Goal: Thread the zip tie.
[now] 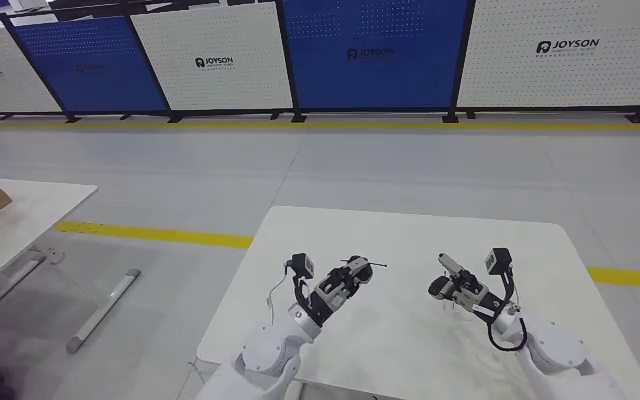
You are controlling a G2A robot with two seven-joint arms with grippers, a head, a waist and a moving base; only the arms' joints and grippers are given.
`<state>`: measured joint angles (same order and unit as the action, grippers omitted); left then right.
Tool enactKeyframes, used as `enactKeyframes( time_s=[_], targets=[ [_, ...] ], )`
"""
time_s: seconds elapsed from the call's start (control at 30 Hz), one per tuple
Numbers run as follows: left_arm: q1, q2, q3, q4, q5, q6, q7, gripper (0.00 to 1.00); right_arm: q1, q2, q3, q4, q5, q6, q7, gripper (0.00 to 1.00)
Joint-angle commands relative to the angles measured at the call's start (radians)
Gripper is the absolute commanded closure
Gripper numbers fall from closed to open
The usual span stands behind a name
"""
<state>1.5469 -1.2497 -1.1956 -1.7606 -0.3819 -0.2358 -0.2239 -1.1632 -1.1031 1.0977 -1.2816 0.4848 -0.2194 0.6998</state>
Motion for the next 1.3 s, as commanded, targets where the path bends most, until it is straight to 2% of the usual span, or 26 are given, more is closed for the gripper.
enactKeyframes(
  time_s=[0.0, 0.27, 0.33, 0.47, 0.6, 0.67, 0.7, 0.93, 1.0, 1.13, 1.23, 1.27],
  targets=[
    [0.0, -0.001, 0.001, 0.002, -0.009, -0.009, 0.015, 1.0, 0.0, 0.0, 0.0, 0.0, 0.0, 0.0, 0.0, 0.0],
    [0.0, -0.001, 0.001, 0.002, -0.009, -0.009, 0.015, 1.0, 0.0, 0.0, 0.0, 0.0, 0.0, 0.0, 0.0, 0.0],
    [-0.008, -0.001, 0.006, 0.023, 0.033, -0.005, 0.028, 1.0, 0.0, 0.0, 0.0, 0.0, 0.0, 0.0, 0.0, 0.0],
    [-0.041, -0.009, 0.05, 0.119, 0.122, -0.024, 0.077, 1.0, 0.0, 0.0, 0.0, 0.0, 0.0, 0.0, 0.0, 0.0],
    [-0.079, -0.018, 0.084, 0.194, 0.139, -0.041, 0.108, 1.0, 0.0, 0.0, 0.0, 0.0, 0.0, 0.0, 0.0, 0.0],
    [-0.092, -0.022, 0.096, 0.219, 0.149, -0.048, 0.113, 1.0, 0.0, 0.0, 0.0, 0.0, 0.0, 0.0, 0.0, 0.0],
    [-0.098, -0.023, 0.102, 0.23, 0.168, -0.054, 0.12, 1.0, 0.0, 0.0, 0.0, 0.0, 0.0, 0.0, 0.0, 0.0],
    [-0.098, -0.023, 0.102, 0.23, 0.168, -0.054, 0.12, 1.0, 0.0, 0.0, 0.0, 0.0, 0.0, 0.0, 0.0, 0.0],
    [-0.098, -0.023, 0.102, 0.23, 0.168, -0.054, 0.12, 1.0, 0.002, 0.004, 0.003, -0.029, -0.072, -0.019, -0.011, 0.0],
    [-0.098, -0.023, 0.102, 0.23, 0.168, -0.054, 0.12, 1.0, -0.022, 0.027, 0.061, -0.126, -0.279, -0.038, -0.036, 0.0],
    [-0.098, -0.023, 0.102, 0.23, 0.168, -0.054, 0.12, 1.0, -0.044, 0.047, 0.122, -0.208, -0.391, 0.018, -0.024, 0.0],
    [-0.098, -0.023, 0.102, 0.23, 0.168, -0.054, 0.12, 1.0, -0.046, 0.054, 0.142, -0.229, -0.43, 0.057, -0.013, 0.0]
  ],
)
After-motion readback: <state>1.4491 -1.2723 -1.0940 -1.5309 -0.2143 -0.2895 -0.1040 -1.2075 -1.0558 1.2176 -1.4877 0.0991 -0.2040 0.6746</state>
